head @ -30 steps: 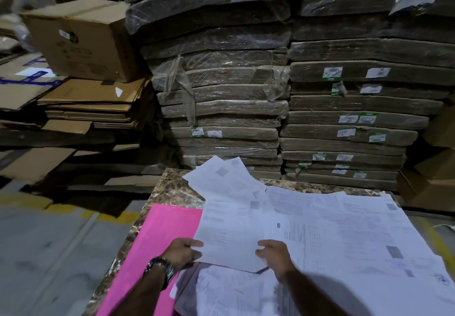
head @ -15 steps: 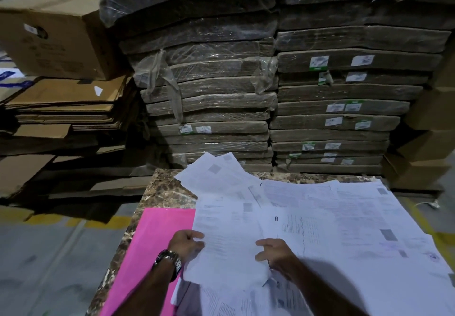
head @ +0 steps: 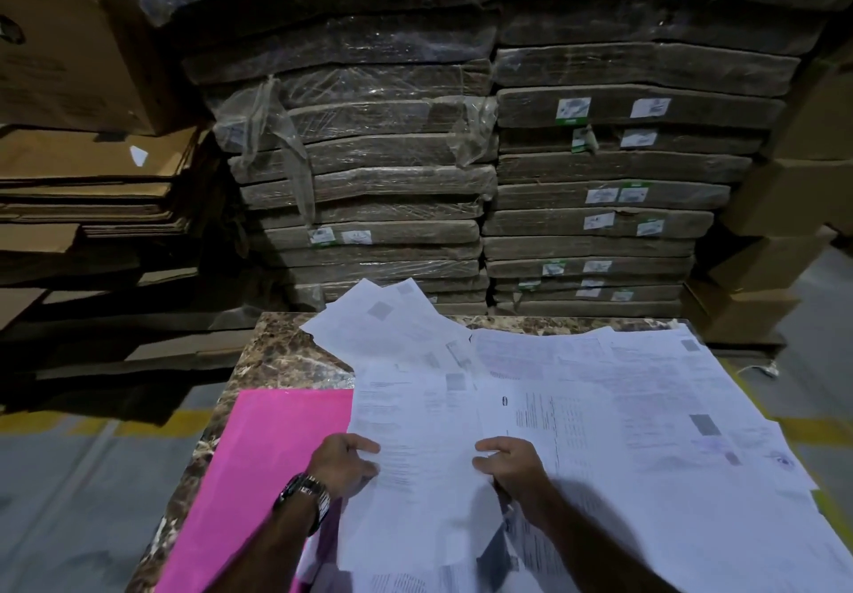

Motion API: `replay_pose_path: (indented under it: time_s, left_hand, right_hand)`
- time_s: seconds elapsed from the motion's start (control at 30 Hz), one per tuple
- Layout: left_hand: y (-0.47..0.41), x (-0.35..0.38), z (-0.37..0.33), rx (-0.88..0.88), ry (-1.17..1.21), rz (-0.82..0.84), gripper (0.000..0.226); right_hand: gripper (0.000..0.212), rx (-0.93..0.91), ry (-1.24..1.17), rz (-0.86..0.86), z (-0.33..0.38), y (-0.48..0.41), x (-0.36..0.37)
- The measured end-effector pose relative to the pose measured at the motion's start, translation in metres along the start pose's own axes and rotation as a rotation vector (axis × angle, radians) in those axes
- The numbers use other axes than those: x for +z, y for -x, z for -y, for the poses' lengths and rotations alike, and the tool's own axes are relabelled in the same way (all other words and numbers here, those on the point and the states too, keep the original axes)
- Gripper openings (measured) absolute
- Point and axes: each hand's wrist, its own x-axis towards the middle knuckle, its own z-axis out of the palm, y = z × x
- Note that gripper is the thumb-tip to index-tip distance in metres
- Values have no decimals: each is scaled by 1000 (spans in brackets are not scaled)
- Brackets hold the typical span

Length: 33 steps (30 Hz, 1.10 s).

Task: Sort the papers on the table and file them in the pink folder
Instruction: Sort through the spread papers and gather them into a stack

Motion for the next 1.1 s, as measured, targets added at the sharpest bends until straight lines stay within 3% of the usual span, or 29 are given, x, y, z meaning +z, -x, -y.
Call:
replay_pose_path:
  time_s: [0.13, 0.23, 0.3, 0.6, 0.9, 1.1]
  left_hand:
    - [0, 10, 0, -9, 13, -116, 9]
    - [-5, 15, 6, 37, -127, -122, 15]
    - [-5, 20, 10, 27, -68, -107, 15]
    - [-4, 30, 26, 194, -116, -196, 22]
    - [-9, 27, 45, 404, -24, -133, 19]
    - [-13, 33, 51, 510, -85, -181, 19]
  right_hand:
    - [25, -56, 129, 23, -5, -10, -4]
    - [32, -97, 187, 81, -7, -12, -8]
    - [32, -122, 206, 108, -10, -14, -10]
    - [17, -143, 109, 163, -12, -19, -13]
    - [15, -213, 41, 286, -20, -23, -18]
    - [10, -330, 26, 205, -31, -13, -12]
